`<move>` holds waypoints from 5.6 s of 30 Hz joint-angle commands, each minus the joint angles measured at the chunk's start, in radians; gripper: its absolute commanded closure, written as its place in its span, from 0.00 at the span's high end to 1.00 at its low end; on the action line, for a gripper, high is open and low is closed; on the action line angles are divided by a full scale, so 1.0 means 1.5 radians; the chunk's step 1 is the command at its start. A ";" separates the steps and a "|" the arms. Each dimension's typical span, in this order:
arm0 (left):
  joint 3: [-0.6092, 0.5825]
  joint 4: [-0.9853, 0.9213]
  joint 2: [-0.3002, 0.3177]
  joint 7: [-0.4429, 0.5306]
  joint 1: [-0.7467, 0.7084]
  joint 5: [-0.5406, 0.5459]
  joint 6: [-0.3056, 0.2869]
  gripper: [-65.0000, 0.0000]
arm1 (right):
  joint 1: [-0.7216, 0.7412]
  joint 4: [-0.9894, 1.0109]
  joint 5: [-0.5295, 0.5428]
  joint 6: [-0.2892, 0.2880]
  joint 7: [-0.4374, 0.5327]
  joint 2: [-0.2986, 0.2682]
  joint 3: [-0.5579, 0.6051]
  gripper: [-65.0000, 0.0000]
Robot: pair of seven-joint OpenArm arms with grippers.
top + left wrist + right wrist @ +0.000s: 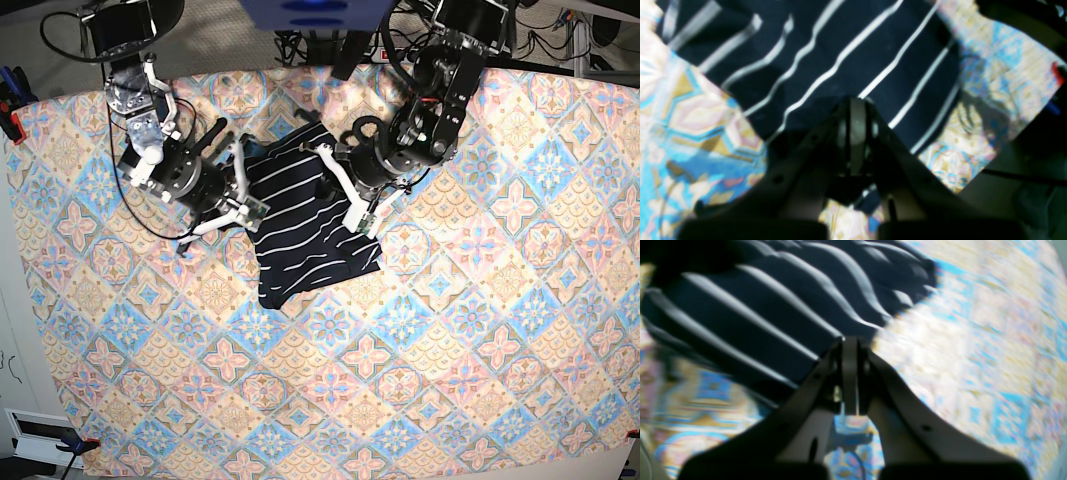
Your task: Fold the T-shirt properly
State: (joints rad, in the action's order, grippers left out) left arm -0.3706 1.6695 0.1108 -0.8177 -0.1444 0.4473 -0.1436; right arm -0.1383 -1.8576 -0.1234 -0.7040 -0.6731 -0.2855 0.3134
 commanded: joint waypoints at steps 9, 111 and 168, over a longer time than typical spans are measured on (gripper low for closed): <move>-0.009 -0.143 -0.001 0.017 0.064 0.005 -0.002 0.00 | 0.016 0.051 0.008 0.004 0.013 0.029 0.039 0.00; 0.468 0.111 -0.009 0.046 -0.121 0.050 -0.002 0.00 | 0.099 0.456 0.007 0.004 0.139 0.148 -0.014 0.00; 0.532 0.144 0.044 0.031 -0.207 0.051 -0.005 0.00 | -0.098 -0.010 0.008 0.004 0.033 -0.036 -0.353 0.00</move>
State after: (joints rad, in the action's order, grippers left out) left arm 0.4210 1.8637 0.1658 -0.7826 -0.4492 0.5179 -0.1524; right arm -0.2893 -1.8526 -0.1211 -0.7055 -0.6373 -0.3298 -0.2047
